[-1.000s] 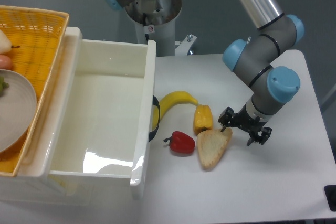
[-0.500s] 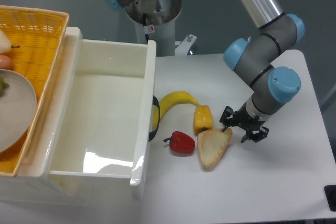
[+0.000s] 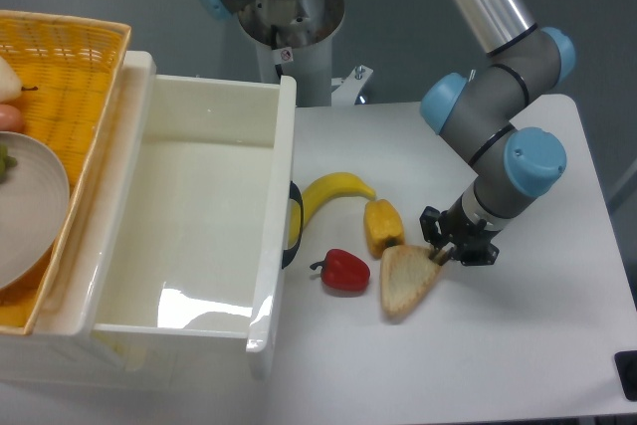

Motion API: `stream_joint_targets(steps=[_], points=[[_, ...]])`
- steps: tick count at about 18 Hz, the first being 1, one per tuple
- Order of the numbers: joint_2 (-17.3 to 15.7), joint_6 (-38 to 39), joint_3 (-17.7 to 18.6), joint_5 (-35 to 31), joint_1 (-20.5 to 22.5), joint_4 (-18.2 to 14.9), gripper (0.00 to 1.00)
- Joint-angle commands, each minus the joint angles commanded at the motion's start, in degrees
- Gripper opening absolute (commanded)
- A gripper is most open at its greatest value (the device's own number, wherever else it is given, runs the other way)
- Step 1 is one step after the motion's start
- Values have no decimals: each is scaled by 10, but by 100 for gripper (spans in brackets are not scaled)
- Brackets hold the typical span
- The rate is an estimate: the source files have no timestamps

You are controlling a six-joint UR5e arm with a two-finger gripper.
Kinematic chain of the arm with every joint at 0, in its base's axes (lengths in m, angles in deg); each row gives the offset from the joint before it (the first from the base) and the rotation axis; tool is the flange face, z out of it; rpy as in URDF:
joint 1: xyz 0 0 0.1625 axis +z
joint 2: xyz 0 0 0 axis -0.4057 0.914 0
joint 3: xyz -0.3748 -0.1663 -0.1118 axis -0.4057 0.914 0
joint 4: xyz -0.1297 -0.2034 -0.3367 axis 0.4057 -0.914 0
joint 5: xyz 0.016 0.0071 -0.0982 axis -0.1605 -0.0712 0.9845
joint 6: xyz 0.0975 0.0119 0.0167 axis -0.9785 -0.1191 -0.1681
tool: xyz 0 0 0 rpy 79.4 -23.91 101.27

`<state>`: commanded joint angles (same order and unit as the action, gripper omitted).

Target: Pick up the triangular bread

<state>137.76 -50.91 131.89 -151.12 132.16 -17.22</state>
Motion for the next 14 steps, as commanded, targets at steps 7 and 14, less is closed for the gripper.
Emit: stream_joint_targets(steps=[7, 14], points=[[-1, -1, -2, 1, 6, -7, 34], [-16, -83, -1, 33, 43, -28, 49]])
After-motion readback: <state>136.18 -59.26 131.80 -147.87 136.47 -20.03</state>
